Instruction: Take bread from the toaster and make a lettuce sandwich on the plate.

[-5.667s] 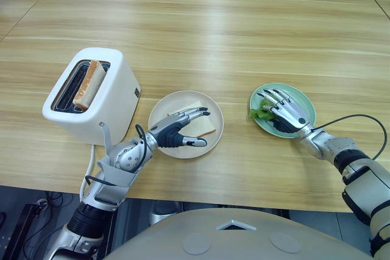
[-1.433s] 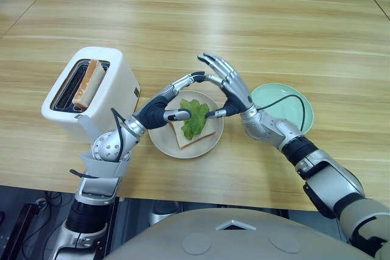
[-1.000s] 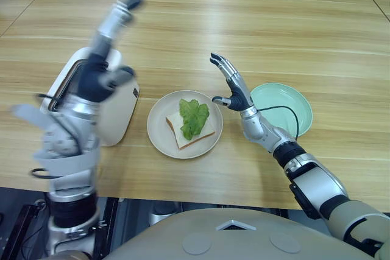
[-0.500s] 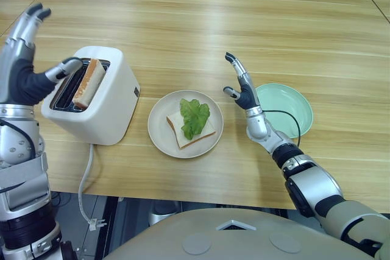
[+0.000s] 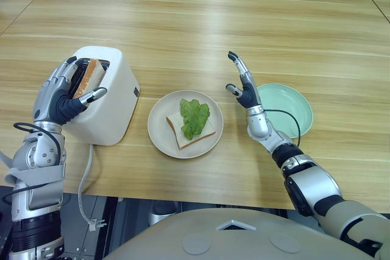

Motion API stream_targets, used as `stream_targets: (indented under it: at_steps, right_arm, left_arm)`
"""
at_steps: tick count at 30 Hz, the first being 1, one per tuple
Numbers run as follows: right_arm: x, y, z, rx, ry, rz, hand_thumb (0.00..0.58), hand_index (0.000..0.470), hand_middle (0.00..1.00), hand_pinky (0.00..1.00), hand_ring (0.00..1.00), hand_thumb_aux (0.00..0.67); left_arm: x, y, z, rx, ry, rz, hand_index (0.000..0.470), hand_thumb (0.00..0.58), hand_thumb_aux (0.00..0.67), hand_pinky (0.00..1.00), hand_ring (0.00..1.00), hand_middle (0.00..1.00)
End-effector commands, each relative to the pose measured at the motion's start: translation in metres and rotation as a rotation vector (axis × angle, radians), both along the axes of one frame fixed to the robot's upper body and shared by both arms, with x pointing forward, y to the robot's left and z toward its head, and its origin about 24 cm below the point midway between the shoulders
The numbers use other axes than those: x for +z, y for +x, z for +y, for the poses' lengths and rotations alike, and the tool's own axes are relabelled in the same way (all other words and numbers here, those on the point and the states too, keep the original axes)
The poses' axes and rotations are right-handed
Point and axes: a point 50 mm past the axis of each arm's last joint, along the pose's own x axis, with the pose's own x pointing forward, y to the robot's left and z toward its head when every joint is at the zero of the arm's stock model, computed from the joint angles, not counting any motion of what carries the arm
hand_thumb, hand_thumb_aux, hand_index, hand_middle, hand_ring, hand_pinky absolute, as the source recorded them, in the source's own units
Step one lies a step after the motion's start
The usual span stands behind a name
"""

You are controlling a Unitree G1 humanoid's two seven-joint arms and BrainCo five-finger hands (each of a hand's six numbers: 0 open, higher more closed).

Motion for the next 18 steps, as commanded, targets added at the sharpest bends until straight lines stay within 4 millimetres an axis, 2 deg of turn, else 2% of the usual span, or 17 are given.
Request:
stream_targets:
  at_steps: [1,8,17,18]
  right_arm:
    - [-0.001,0.002,-0.007,-0.025,-0.004,0.015,0.000,0.000,0.00,0.00,0.00,0.000]
    - [-0.001,0.002,-0.012,-0.037,-0.005,0.013,0.000,0.000,0.00,0.00,0.00,0.000]
    - [0.000,0.002,-0.012,-0.038,-0.009,0.009,0.000,0.000,0.00,0.00,0.00,0.000]
    - [0.000,0.002,-0.013,-0.038,-0.009,0.008,0.000,0.000,0.00,0.00,0.00,0.000]
  left_arm:
    - [-0.006,-0.002,0.005,0.024,0.016,0.033,0.000,0.000,0.000,0.00,0.00,0.00]
    - [-0.006,-0.004,0.015,0.071,0.043,0.042,0.000,0.000,0.000,0.00,0.00,0.00]
    - [-0.009,-0.002,0.013,0.069,0.045,0.056,0.000,0.000,0.000,0.00,0.00,0.00]
    - [-0.009,-0.002,0.012,0.066,0.045,0.058,0.137,0.294,0.200,0.00,0.00,0.00]
